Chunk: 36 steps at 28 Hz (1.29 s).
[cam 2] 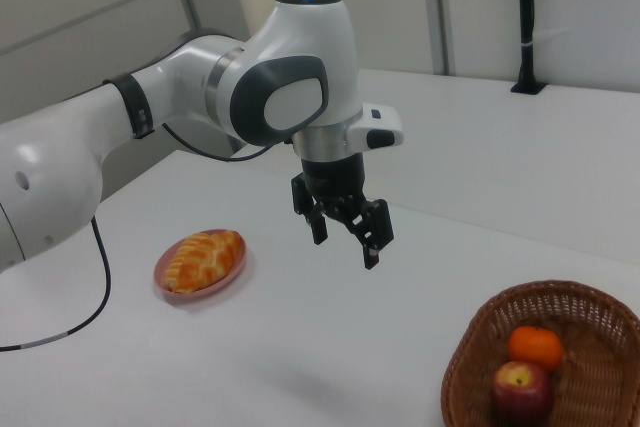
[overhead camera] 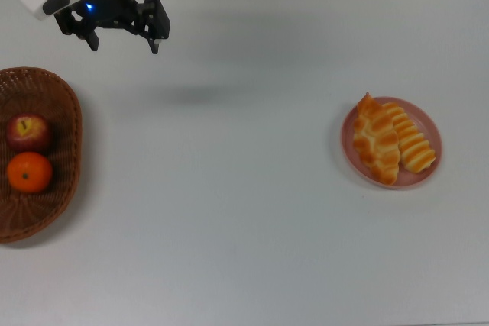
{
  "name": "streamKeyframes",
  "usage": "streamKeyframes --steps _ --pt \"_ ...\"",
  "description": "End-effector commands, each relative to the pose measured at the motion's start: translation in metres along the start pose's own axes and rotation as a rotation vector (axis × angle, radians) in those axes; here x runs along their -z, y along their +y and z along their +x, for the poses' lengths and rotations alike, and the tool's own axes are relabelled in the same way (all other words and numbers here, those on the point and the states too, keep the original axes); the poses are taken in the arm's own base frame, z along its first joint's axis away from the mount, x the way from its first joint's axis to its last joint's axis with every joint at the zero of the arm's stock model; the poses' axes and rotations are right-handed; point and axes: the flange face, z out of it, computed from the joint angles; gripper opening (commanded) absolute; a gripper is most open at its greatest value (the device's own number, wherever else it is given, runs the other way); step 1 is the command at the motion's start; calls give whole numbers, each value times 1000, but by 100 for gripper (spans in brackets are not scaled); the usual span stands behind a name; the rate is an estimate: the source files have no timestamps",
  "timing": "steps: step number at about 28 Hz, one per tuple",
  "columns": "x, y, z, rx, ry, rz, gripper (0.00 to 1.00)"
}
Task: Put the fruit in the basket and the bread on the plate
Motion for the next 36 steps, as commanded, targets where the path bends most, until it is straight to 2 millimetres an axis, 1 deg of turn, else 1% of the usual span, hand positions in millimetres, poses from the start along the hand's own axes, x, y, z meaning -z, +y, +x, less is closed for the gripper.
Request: streamKeyframes --steps 1,8,11,13,22,27,36 --pt "-1 -1 -3 18 0 -5 100" --pt "-2 -1 -3 17 -4 -3 100" --pt "-2 -4 -3 20 -4 -3 100" --pt "-2 -12 -2 32 -5 -5 100" --pt "-6 -13 -2 32 -11 -4 100" --pt "-8 -20 -1 42 -14 -5 100" --pt "-7 -20 -1 42 -13 -6 100"
